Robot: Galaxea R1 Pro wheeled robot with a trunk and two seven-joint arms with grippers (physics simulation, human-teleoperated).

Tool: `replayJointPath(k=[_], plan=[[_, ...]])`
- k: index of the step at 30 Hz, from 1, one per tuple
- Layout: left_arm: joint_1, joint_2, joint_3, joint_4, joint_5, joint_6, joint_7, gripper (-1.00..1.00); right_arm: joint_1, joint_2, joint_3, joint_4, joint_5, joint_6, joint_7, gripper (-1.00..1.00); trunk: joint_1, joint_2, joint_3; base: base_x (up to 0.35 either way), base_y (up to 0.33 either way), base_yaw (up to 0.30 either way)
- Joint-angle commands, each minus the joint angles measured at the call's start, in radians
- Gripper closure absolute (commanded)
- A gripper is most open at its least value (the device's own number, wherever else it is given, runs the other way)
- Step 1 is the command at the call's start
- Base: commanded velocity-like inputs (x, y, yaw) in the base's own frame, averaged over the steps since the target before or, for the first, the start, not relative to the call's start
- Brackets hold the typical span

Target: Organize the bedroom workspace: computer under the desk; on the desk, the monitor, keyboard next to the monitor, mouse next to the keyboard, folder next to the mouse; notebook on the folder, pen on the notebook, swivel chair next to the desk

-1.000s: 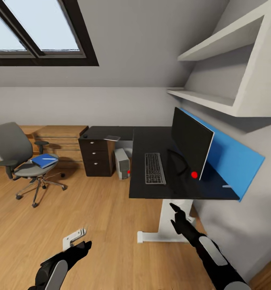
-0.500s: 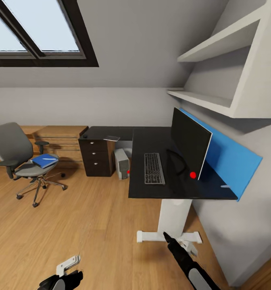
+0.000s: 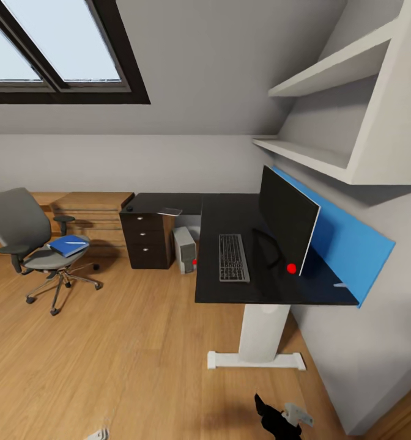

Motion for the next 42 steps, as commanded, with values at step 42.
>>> replayJointPath(k=[42], plan=[[0.0, -0.001, -0.121, 0.201, 0.005, -0.258, -0.038, -1.0, -0.001, 0.052, 0.009, 0.154, 0.035, -0.255, -0.034, -1.0, -0.042, 0.076, 0.033, 0.014, 0.116, 0.056]])
